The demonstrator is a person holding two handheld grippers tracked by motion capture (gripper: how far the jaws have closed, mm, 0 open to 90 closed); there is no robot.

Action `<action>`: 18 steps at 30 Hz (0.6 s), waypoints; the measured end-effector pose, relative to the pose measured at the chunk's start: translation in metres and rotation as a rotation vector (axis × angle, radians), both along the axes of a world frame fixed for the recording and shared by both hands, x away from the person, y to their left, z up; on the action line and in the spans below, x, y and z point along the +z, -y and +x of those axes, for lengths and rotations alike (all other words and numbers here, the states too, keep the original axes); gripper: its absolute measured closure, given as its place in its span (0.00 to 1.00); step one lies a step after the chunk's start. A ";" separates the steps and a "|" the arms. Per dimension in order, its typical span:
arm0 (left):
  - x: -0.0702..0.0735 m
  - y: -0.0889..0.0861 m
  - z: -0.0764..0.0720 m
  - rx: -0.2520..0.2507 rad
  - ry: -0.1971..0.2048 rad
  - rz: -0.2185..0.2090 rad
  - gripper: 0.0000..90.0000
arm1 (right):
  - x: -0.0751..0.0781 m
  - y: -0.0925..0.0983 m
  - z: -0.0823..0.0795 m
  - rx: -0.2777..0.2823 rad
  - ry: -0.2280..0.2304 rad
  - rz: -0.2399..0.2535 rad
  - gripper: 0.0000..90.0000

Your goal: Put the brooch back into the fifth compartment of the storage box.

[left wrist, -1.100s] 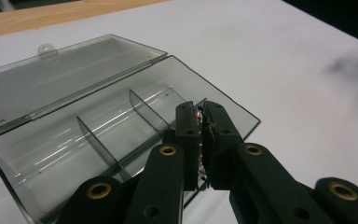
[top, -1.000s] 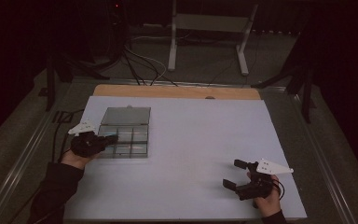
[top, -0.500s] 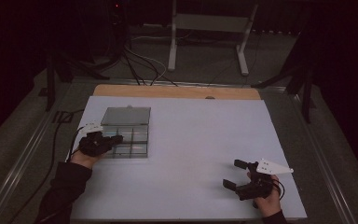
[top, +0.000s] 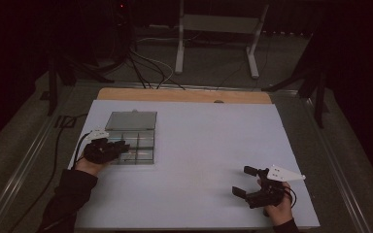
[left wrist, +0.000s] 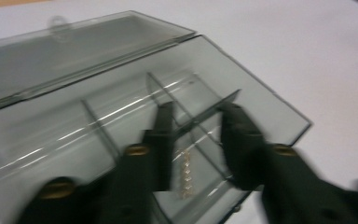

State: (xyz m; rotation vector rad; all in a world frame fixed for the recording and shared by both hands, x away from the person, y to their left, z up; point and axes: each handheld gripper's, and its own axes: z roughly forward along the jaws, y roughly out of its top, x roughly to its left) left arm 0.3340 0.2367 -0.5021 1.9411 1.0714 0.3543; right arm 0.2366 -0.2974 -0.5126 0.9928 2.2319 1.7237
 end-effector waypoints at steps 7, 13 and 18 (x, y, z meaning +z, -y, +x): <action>0.004 -0.004 -0.002 0.038 -0.028 -0.032 0.18 | 0.000 0.001 0.001 -0.003 -0.001 0.002 0.00; 0.009 -0.010 -0.007 -0.013 0.002 -0.084 0.02 | 0.000 0.000 0.000 0.000 0.000 -0.001 0.00; 0.016 -0.014 -0.016 -0.060 0.051 -0.112 0.01 | 0.000 0.000 0.001 0.004 -0.003 0.000 0.00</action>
